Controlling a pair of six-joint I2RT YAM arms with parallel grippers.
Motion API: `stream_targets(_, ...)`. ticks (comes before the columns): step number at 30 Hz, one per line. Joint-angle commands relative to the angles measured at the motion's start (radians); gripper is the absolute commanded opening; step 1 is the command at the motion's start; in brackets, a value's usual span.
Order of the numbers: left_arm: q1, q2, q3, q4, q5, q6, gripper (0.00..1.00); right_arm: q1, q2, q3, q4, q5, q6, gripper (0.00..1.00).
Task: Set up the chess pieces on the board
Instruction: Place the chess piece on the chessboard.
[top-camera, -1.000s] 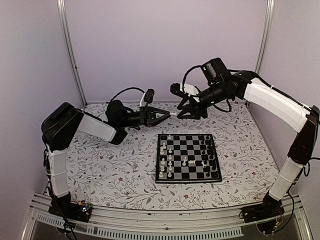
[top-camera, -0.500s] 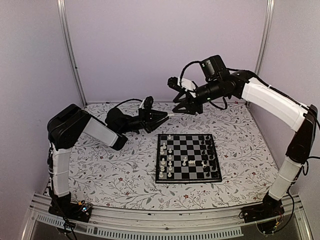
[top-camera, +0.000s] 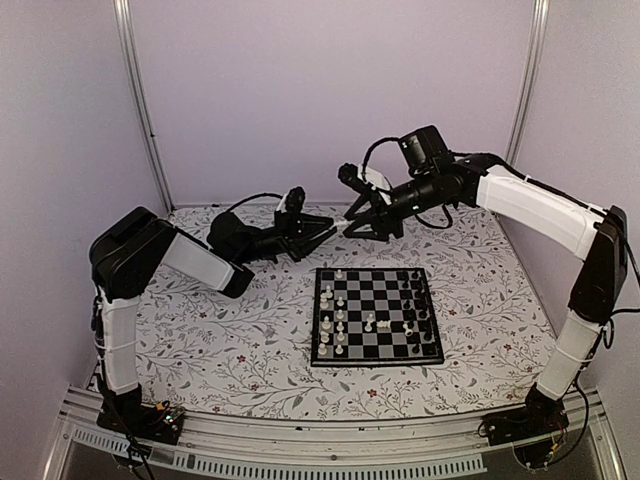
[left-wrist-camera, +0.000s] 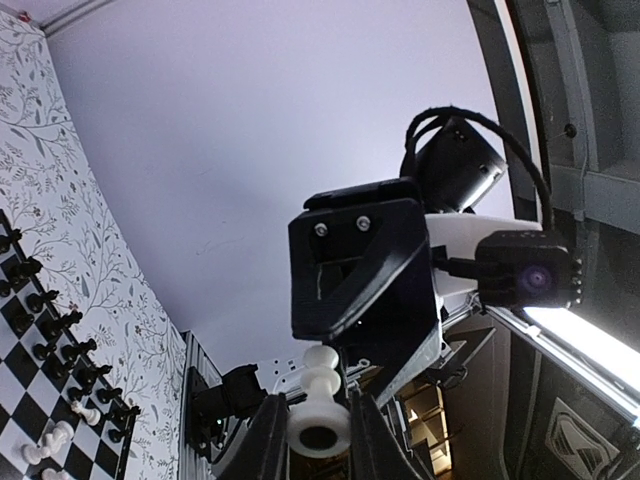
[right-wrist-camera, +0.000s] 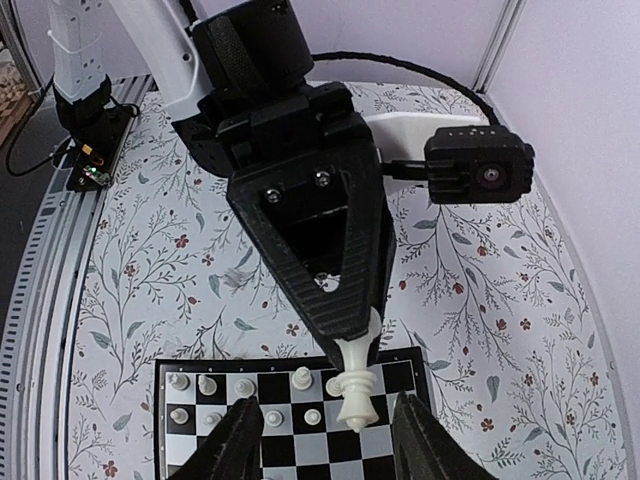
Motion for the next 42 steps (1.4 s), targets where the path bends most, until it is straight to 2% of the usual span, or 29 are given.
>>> stream_targets(1,-0.004,-0.036,0.007,0.313,0.002,-0.005,0.00,-0.036,0.008,-0.026,0.058,-0.085,0.062,0.48)
stream_targets(14,-0.007,-0.031,0.008,0.313,0.004,-0.003,0.00,-0.038,0.032,-0.027,0.078,-0.152,0.085,0.40)
stream_targets(31,-0.006,-0.021,0.001,0.312,0.016,-0.006,0.01,-0.038,0.047,-0.007,0.092,-0.162,0.115,0.11)
stream_targets(33,-0.004,-0.019,0.001,0.311,0.018,-0.006,0.04,-0.038,0.046,-0.002,0.092,-0.154,0.118,0.08)
stream_targets(37,0.017,-0.035,-0.025,0.289,0.014,0.009,0.20,-0.038,0.047,0.031,0.051,-0.108,0.107,0.06)
stream_targets(39,0.044,-0.071,-0.038,0.210,0.047,0.053,0.24,-0.038,0.048,0.070,-0.008,-0.056,0.064,0.06)
stream_targets(42,0.104,-0.181,-0.065,-0.032,0.110,0.224,0.52,-0.037,0.073,0.164,-0.135,0.026,-0.013,0.06)
